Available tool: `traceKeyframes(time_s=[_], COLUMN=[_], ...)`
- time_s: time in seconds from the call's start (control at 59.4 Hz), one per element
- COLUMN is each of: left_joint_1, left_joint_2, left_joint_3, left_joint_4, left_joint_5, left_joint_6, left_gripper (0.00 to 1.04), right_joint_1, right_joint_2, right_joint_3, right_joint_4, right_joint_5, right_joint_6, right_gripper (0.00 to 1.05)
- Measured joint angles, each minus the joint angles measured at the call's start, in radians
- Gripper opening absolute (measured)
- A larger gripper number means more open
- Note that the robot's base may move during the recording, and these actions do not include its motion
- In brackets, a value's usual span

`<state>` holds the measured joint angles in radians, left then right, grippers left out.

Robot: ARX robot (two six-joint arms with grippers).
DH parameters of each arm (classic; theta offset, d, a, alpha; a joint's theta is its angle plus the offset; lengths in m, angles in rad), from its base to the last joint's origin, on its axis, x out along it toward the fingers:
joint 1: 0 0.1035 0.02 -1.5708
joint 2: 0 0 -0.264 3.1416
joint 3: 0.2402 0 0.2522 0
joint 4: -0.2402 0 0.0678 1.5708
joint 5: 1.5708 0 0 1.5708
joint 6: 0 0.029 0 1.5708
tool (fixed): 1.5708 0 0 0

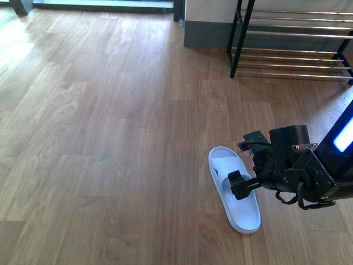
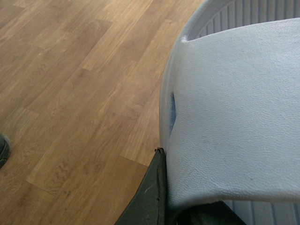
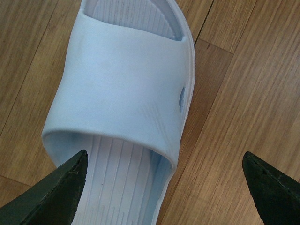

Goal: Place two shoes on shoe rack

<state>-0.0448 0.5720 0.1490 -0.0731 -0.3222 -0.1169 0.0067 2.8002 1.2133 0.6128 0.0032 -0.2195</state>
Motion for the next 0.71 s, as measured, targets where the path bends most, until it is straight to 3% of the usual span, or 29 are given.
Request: traceKeyframes(time_s=[0.707], left_joint_1=[0.0], left_joint_2=[0.0], left_joint_3=[0.0], left_joint_4=[0.0], left_joint_5=[0.0], left_joint_6=[0.0], left_gripper=[0.02], right_joint_1=[0.044], right_joint_2=[0.002], right_joint_3=[0.036], right_joint_4=[-0.055], right_joint_5=[0.004], right_joint_6=[0.05], right_gripper=[0.96])
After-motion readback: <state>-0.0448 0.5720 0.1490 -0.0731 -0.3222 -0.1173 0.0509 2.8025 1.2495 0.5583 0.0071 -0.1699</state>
